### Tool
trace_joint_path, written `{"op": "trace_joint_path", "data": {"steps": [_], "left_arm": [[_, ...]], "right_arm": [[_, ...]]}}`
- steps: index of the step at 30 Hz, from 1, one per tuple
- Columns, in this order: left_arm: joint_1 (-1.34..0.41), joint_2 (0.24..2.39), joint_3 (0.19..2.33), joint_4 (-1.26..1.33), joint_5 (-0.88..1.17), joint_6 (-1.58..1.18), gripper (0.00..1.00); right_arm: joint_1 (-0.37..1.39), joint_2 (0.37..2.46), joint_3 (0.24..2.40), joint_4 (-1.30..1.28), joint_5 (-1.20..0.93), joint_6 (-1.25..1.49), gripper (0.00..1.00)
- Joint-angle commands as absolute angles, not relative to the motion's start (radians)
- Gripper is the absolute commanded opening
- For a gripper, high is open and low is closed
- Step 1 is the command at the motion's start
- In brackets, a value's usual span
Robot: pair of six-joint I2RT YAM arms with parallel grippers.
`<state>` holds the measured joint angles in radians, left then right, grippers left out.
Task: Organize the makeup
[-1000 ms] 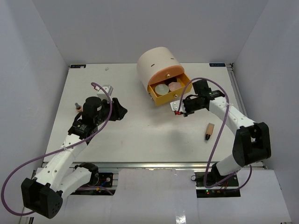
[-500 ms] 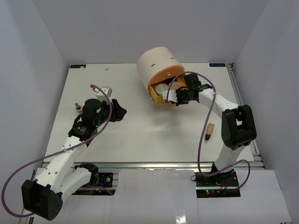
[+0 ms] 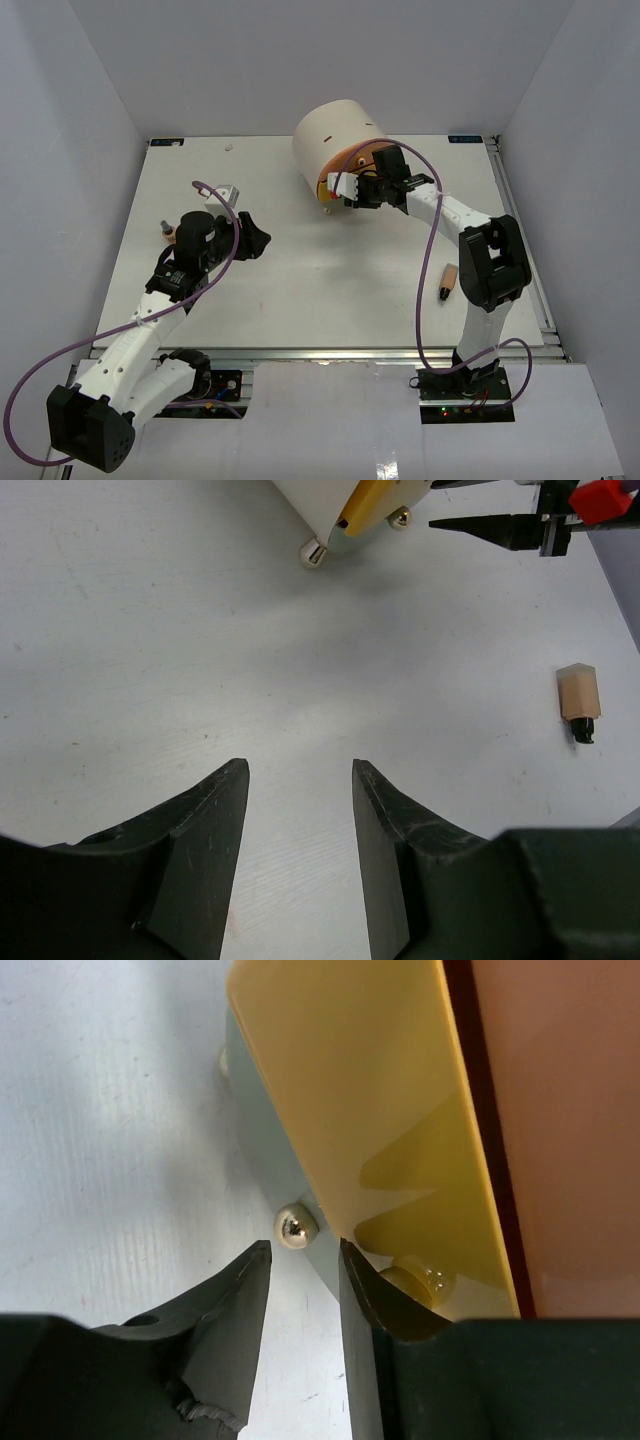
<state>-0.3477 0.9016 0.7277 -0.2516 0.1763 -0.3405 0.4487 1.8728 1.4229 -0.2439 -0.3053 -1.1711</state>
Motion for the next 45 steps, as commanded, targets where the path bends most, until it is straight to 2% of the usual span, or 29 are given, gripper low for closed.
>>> {"op": "trace_joint_path", "data": {"steps": [1, 10, 15, 19, 22, 26, 28, 32, 37, 45], "left_arm": [[-0.34, 0.891, 0.719, -0.222, 0.193, -0.328, 0.58], [-0.336, 0.883, 0.719, -0.221, 0.199, -0.327, 0.61], [-0.333, 0.878, 0.719, -0.219, 0.199, -0.326, 0.65], [-0.333, 0.876, 0.718, -0.219, 0.197, -0.325, 0.68], [-0.331, 0.877, 0.716, -0.219, 0.192, -0.323, 0.69], [-0.33, 0.881, 0.715, -0.219, 0.19, -0.322, 0.69], [-0.33, 0.883, 0.716, -0.218, 0.191, -0.321, 0.69], [-0.327, 0.884, 0.715, -0.218, 0.192, -0.321, 0.69], [-0.325, 0.887, 0.715, -0.216, 0.196, -0.321, 0.69], [-0.32, 0.893, 0.715, -0.215, 0.195, -0.32, 0.69]], "right_arm": [[0.449, 1.881, 1.475, -0.095, -0.268, -1.06, 0.42], [0.441, 1.674, 1.247, -0.062, -0.415, -0.863, 0.45], [0.407, 1.575, 1.112, 0.019, -0.538, -0.523, 0.48], [0.372, 1.557, 1.011, 0.179, -0.558, -0.262, 0.53], [0.359, 1.579, 0.994, 0.239, -0.561, -0.168, 0.53], [0.346, 1.617, 1.018, 0.269, -0.541, -0.151, 0.4], [0.34, 1.637, 1.041, 0.278, -0.506, -0.136, 0.27], [0.334, 1.689, 1.103, 0.286, -0.312, -0.036, 0.08], [0.333, 1.77, 1.184, 0.272, -0.137, -0.006, 0.08], [0.334, 1.863, 1.288, 0.329, -0.126, 0.065, 0.08]]}}
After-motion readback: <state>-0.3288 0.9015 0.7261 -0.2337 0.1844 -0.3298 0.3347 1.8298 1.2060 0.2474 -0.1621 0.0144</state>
